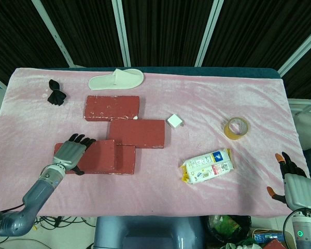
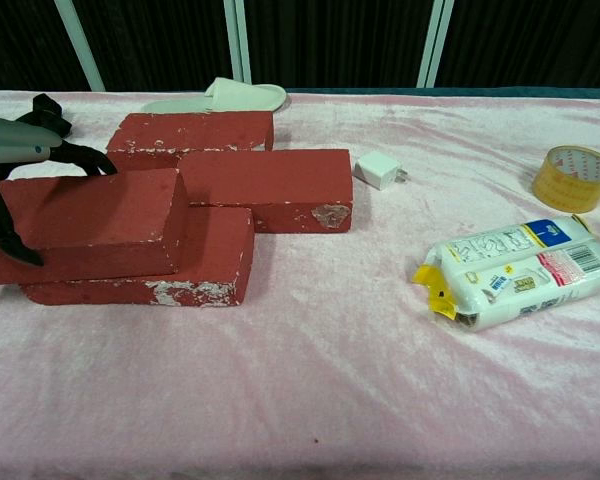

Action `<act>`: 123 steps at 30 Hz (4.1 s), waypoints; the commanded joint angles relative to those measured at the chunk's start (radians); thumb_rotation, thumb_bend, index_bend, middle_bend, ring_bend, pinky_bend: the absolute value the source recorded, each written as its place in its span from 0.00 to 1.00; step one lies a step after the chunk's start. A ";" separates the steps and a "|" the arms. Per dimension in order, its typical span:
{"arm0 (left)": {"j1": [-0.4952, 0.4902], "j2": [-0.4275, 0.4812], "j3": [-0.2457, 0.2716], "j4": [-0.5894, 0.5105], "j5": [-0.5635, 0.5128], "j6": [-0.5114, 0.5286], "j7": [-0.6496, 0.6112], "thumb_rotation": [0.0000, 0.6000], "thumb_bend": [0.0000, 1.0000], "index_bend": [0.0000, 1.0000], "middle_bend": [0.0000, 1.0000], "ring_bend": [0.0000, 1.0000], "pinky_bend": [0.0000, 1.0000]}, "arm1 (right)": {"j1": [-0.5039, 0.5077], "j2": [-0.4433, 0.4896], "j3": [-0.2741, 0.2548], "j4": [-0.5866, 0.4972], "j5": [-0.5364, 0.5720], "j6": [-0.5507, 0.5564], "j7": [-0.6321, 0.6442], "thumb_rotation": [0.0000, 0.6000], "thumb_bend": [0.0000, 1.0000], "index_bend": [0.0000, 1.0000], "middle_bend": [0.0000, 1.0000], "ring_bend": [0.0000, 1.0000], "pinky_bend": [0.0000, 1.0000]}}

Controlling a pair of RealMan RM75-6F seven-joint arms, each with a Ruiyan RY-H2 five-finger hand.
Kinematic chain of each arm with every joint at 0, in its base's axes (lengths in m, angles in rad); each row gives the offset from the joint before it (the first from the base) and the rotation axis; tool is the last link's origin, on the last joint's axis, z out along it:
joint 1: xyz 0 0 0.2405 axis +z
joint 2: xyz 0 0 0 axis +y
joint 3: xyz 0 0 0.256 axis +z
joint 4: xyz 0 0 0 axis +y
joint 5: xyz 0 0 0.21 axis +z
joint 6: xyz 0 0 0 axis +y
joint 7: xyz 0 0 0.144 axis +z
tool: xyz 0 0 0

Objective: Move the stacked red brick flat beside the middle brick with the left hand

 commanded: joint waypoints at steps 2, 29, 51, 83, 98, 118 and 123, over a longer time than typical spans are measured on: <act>0.003 0.004 0.001 -0.001 0.002 0.002 -0.003 1.00 0.05 0.21 0.19 0.00 0.00 | 0.001 -0.001 -0.001 0.000 -0.001 -0.002 0.000 1.00 0.16 0.08 0.01 0.13 0.20; -0.001 0.005 0.001 0.003 0.022 -0.008 0.004 1.00 0.06 0.23 0.20 0.00 0.00 | -0.001 0.002 0.000 -0.001 0.001 -0.001 0.004 1.00 0.16 0.08 0.01 0.13 0.20; -0.028 0.117 -0.107 0.179 0.139 -0.154 -0.218 1.00 0.10 0.25 0.19 0.00 0.00 | -0.001 0.002 0.000 -0.002 0.005 -0.003 0.003 1.00 0.16 0.08 0.01 0.13 0.20; -0.046 0.025 -0.127 0.550 0.316 -0.411 -0.487 1.00 0.12 0.25 0.19 0.00 0.00 | 0.000 0.000 0.008 -0.005 0.027 -0.002 -0.006 1.00 0.16 0.08 0.01 0.13 0.20; -0.048 -0.038 -0.120 0.618 0.377 -0.443 -0.532 1.00 0.12 0.25 0.19 0.00 0.00 | 0.000 0.001 0.008 -0.003 0.027 -0.002 -0.004 1.00 0.16 0.08 0.01 0.13 0.20; -0.065 -0.079 -0.109 0.653 0.357 -0.454 -0.504 1.00 0.12 0.25 0.19 0.00 0.00 | 0.000 0.003 0.009 -0.004 0.028 -0.003 0.000 1.00 0.16 0.08 0.01 0.13 0.20; -0.068 -0.081 -0.104 0.655 0.347 -0.460 -0.495 1.00 0.12 0.25 0.19 0.00 0.00 | 0.001 0.002 0.009 -0.004 0.029 -0.005 -0.001 1.00 0.16 0.08 0.01 0.13 0.20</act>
